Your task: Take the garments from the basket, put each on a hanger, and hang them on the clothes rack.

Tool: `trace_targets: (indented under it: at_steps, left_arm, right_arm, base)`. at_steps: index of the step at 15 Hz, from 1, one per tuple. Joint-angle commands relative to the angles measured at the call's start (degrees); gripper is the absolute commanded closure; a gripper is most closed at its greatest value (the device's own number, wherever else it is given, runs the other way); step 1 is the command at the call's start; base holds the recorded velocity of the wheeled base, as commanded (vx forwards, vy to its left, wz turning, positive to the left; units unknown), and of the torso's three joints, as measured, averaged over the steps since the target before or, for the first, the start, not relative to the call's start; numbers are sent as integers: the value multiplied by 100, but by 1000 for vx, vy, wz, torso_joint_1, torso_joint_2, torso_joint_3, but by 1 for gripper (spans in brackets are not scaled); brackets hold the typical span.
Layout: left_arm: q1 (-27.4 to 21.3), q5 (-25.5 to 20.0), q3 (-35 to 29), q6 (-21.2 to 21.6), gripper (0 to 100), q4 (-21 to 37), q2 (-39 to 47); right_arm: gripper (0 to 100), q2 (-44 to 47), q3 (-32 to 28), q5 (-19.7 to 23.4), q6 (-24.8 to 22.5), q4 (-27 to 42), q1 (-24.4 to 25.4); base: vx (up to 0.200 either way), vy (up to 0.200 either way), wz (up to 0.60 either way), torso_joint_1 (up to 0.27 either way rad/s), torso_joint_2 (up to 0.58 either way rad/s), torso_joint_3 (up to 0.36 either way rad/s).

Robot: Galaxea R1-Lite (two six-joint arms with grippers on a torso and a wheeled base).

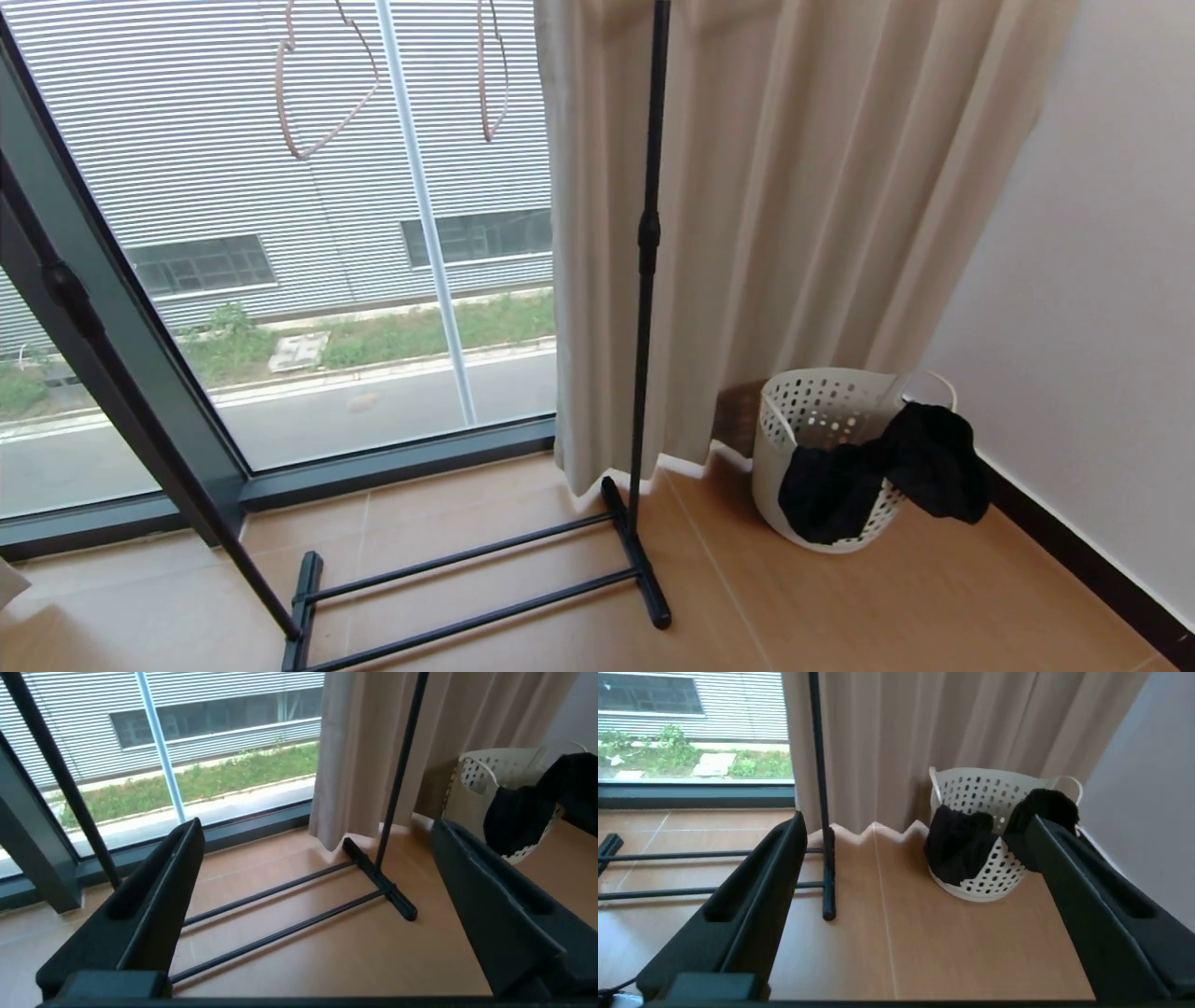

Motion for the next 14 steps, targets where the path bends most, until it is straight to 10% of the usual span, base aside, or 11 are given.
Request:
trace_targets:
  at_steps: [1,14]
  left_arm:
    - [2,-2,0,2,0,-3,-3]
    - [2,-2,0,2,0,-3,-3]
  right_arm:
    - [0,-1,0,2,-4,0,2]
    - [0,-1,-9,2,5,0,2]
  base:
    - [0,-200,0,2,66,66]
    - [62,-200,0,1,10,10]
